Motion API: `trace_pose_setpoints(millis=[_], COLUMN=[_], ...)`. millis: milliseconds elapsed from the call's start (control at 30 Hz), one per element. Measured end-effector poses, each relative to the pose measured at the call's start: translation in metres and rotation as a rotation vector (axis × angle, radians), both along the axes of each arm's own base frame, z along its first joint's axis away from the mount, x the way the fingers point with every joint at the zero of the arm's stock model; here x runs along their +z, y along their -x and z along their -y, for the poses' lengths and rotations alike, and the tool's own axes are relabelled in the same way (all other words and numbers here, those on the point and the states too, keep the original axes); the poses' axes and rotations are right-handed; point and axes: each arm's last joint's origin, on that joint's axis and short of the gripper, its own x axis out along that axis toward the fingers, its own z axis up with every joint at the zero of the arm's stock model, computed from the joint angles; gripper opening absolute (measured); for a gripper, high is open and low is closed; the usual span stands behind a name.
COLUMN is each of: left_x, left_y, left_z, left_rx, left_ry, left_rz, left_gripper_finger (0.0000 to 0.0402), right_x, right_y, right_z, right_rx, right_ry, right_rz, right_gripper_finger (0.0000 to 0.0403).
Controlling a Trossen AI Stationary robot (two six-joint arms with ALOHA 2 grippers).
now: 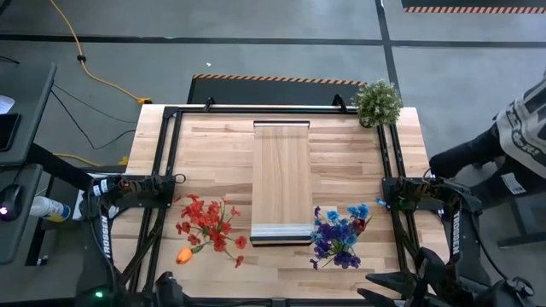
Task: Pick and place flowers into a vace then onto a shelf
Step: Put the left transparent vase with flowers on the shelf
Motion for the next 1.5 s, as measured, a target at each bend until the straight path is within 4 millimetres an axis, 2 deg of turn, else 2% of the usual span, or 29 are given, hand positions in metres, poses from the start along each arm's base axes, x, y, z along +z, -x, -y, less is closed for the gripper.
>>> trace_pose_setpoints(millis=[300, 467, 567, 700, 967, 1133, 1500], left_x=[-0.047, -0.066, -0.079, -0.093, -0.127, -0.129, -0.132], left_y=[-0.004, 0.005, 0.016, 0.020, 0.010, -0.005, -0.026], left_z=[0.011, 0.015, 0.020, 0.028, 0.030, 0.027, 0.018], left_rx=[0.126, 0.236, 0.296, 0.349, 0.423, 0.434, 0.431], left_ry=[-0.127, -0.159, -0.181, -0.157, -0.294, -0.321, -0.381], left_rz=[-0.115, -0.129, -0.104, -0.074, 0.000, 0.019, -0.080], left_gripper_finger=[0.0321, 0.0321, 0.0321, 0.0321, 0.0321, 0.0321, 0.0321], right_x=[0.000, 0.000, -0.001, -0.001, -0.003, -0.004, -0.004], right_y=[0.000, 0.000, 0.000, 0.000, 0.000, 0.000, 0.003], right_z=[0.000, 0.000, 0.000, -0.001, -0.002, -0.002, -0.004], right_rx=[0.000, 0.000, 0.000, 0.000, 0.001, 0.001, 0.009], right_ry=[0.003, 0.006, 0.009, 0.021, 0.050, 0.062, 0.063], right_rz=[-0.001, -0.002, -0.003, -0.008, -0.019, -0.024, -0.024], right_gripper_finger=[0.0118, 0.0118, 0.0118, 0.0118, 0.0118, 0.0118, 0.0118])
